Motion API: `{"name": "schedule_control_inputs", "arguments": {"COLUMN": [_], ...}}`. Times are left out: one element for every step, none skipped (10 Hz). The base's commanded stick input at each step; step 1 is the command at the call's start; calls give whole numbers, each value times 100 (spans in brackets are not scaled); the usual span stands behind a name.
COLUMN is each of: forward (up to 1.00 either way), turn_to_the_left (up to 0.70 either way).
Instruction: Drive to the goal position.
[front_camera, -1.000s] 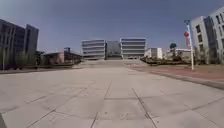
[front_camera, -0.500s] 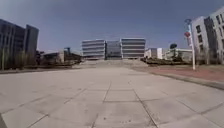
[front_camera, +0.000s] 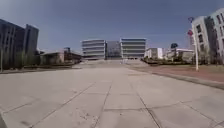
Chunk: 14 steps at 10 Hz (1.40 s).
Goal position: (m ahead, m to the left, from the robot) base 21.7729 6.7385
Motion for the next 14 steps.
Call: {"name": "schedule_control_inputs", "arguments": {"forward": [70,70,70,70,70,70,70,70,70,70,70,70,70,70], "turn_to_the_left": [0,14,35,35,35,23,2,0,0,0,0,0,0,0]}}
